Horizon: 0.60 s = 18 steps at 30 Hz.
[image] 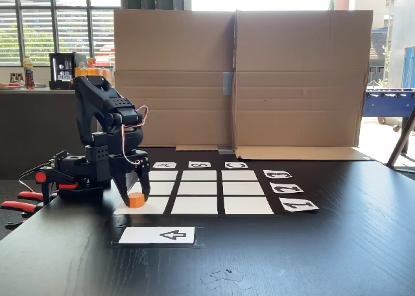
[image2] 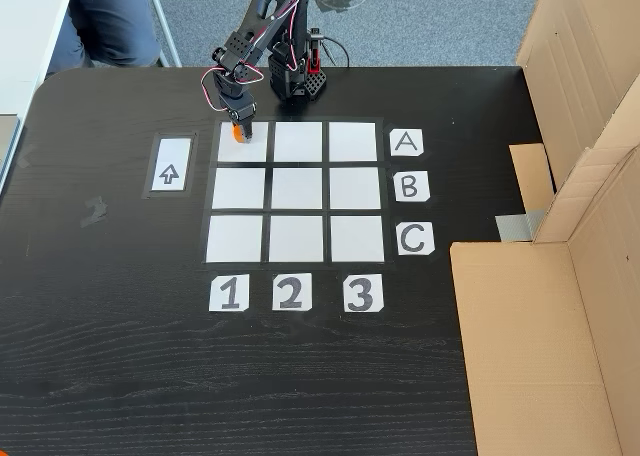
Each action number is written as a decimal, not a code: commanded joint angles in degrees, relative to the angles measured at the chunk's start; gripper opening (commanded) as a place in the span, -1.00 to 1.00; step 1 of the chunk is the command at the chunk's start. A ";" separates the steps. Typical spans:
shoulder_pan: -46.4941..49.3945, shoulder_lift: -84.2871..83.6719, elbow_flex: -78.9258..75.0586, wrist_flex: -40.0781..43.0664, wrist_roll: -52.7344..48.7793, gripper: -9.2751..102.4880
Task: Pick up the round, orange token and place it in the grid on square A1.
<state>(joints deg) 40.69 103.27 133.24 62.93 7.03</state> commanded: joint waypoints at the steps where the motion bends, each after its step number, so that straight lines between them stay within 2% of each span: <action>1: -0.79 -0.62 -0.97 -1.41 0.09 -0.84; 18: -1.32 -0.62 -0.53 -2.20 0.09 -0.83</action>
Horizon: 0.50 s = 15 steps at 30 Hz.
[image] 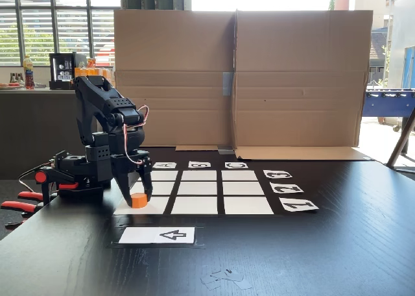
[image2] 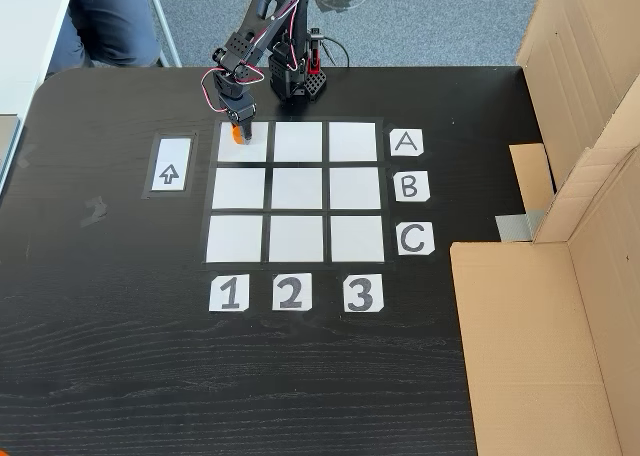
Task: Pick up the round, orange token and place it in the grid on square A1.
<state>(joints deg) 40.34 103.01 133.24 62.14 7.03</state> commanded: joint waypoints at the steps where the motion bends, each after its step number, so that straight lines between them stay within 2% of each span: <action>1: -0.97 -0.35 -0.53 -1.41 0.18 -0.82; 9: -0.44 -0.44 -0.62 -1.49 0.44 -0.67; 15: -0.09 -0.53 -0.70 -1.49 0.44 -0.44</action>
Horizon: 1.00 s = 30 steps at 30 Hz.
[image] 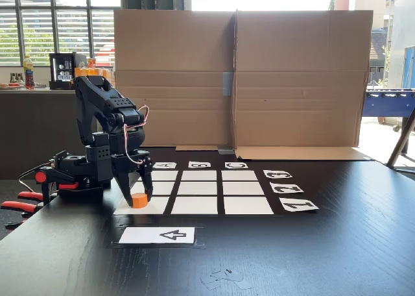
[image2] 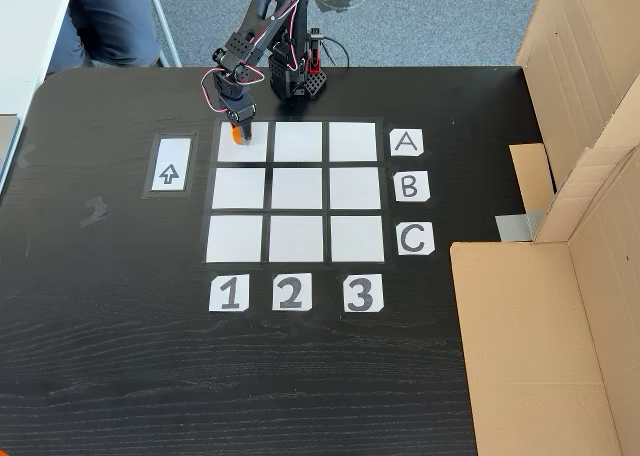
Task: Pick up the round, orange token and place it in the grid on square A1.
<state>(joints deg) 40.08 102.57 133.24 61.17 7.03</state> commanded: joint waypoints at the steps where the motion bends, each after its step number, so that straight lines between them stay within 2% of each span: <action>1: 0.26 -0.09 -0.70 -0.53 0.44 -0.41; 8: 2.55 0.09 -1.23 -0.62 0.26 -0.28; 20: 8.44 3.52 -8.61 -1.58 0.00 -0.26; 30: 17.84 13.36 -19.78 -1.58 0.00 -0.27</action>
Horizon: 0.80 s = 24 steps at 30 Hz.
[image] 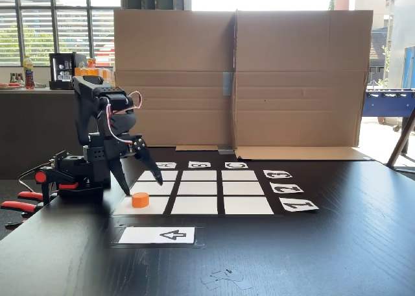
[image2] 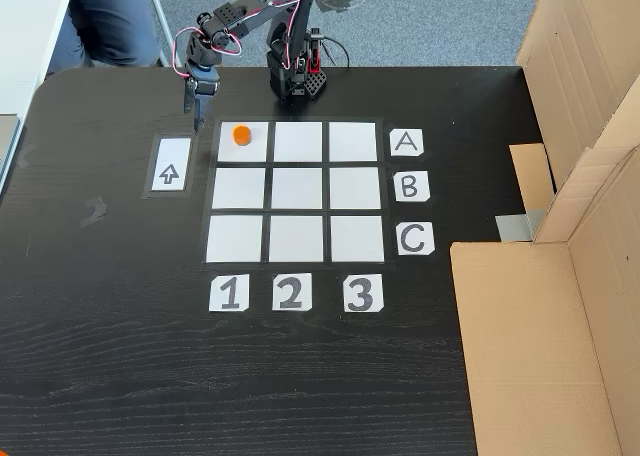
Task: Pick up the round, orange token and place it in the grid on square A1.
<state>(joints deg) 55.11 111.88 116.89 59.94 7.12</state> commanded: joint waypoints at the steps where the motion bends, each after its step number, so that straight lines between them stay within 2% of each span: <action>1: 4.13 5.62 -3.87 -0.35 -0.18 -0.27; 15: 22.15 28.12 -3.60 3.69 -1.32 -0.28; 24: 32.70 44.74 8.00 6.77 -5.36 -0.35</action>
<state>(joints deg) 84.81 152.75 123.05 66.36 2.81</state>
